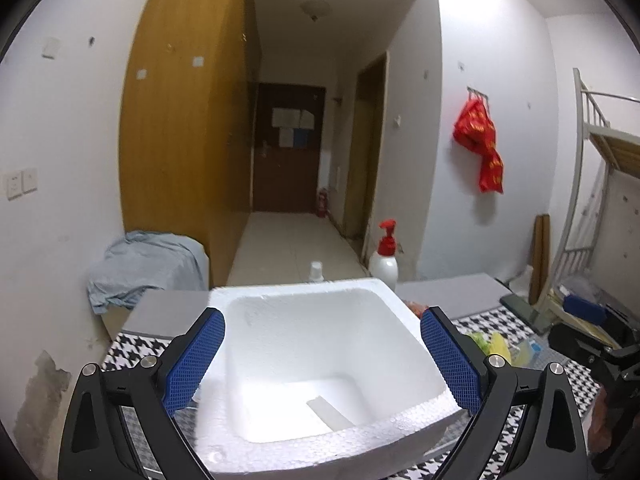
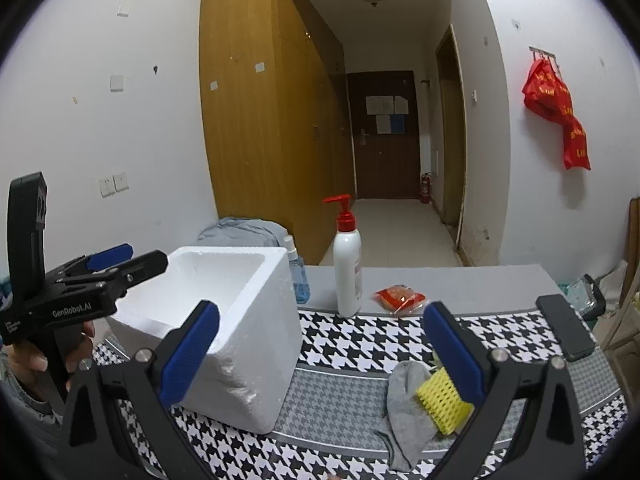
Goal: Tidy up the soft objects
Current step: 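Withdraw both grippers from the foam box back toward the table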
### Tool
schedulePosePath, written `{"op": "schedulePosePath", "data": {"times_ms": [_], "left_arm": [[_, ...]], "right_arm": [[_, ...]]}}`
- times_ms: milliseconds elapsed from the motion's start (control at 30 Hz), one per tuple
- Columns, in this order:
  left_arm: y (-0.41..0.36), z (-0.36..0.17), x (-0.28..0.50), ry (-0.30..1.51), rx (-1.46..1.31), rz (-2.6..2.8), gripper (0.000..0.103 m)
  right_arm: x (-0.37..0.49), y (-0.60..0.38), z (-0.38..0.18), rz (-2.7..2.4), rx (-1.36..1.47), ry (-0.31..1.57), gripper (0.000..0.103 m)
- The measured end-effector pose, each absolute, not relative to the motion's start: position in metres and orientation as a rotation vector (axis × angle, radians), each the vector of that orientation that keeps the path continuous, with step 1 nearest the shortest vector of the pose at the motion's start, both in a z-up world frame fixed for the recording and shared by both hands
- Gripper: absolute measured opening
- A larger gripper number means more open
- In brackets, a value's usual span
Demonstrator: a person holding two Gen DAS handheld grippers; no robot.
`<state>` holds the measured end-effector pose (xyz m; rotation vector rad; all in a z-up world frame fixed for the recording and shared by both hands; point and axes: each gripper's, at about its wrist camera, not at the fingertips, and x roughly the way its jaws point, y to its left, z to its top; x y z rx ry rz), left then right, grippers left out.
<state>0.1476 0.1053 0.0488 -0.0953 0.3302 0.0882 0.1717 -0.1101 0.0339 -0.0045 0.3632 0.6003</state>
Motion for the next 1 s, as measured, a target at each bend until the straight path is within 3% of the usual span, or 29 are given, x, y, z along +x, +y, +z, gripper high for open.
{"op": "schedulePosePath", "data": {"times_ms": [667, 1000], "left_arm": [[0.087, 0.061, 0.117, 0.254, -0.086, 0.064, 0.099], [0.078, 0.062, 0.108, 0.242, -0.093, 0.038, 0.099]], "right_arm": [[0.156, -0.121, 0.025, 0.529, -0.007, 0.383, 0.103], [0.137, -0.132, 0.035, 0.521, 0.006, 0.274, 0.103]]}}
